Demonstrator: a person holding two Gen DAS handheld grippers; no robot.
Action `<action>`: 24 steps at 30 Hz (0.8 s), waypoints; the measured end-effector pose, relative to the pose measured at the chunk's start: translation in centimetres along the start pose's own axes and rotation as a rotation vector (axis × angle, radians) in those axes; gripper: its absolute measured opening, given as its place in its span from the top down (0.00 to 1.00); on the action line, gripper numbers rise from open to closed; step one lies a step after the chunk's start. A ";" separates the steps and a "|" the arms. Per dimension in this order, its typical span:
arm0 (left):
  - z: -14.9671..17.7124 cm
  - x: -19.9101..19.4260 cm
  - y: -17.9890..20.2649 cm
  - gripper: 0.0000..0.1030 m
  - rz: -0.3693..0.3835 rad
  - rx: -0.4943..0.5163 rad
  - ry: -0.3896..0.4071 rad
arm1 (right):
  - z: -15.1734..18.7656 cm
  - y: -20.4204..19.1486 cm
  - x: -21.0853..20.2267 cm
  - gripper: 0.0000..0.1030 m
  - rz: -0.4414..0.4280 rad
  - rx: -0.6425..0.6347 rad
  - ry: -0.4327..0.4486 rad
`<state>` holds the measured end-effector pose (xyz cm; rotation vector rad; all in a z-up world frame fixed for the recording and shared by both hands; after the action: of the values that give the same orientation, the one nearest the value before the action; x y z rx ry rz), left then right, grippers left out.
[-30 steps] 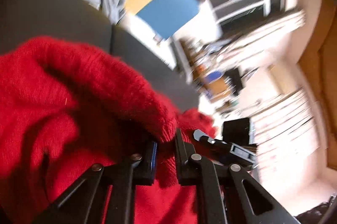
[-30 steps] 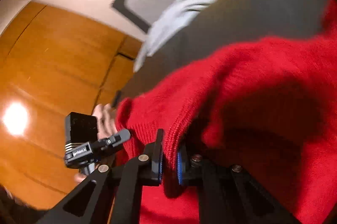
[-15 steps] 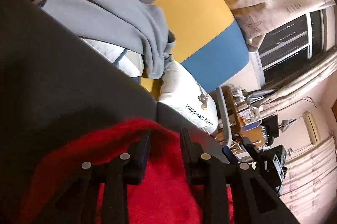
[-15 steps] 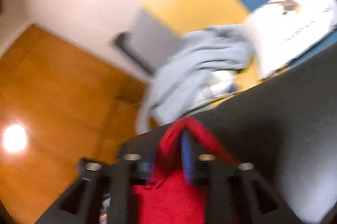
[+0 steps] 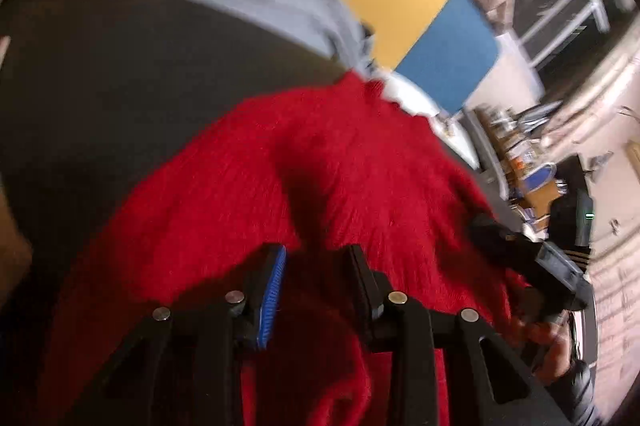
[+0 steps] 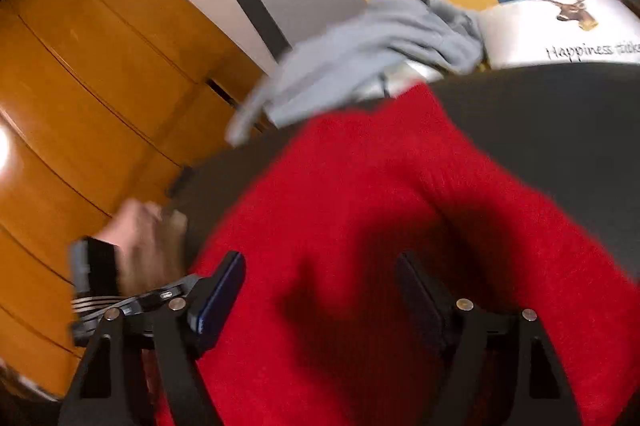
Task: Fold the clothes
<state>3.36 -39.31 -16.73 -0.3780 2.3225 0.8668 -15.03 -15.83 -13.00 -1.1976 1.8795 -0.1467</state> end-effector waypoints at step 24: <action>-0.4 -12.6 -0.3 0.55 -0.140 0.269 -0.030 | -5.3 5.5 2.1 0.00 0.405 -0.243 0.040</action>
<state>12.99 -39.20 -8.57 -0.4020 2.3144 0.4824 -22.86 -16.37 -13.86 -0.9475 2.1796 0.2874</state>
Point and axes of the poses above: each gripper's, at about its wrist camera, not at the fingertips, and x roughly the way its jaws point, y to its right, z to its underside, the point moved 3 cm from there along x, roughly the way its jaws point, and after that the axes turned 6 degrees about y, right-handed, at the moved point
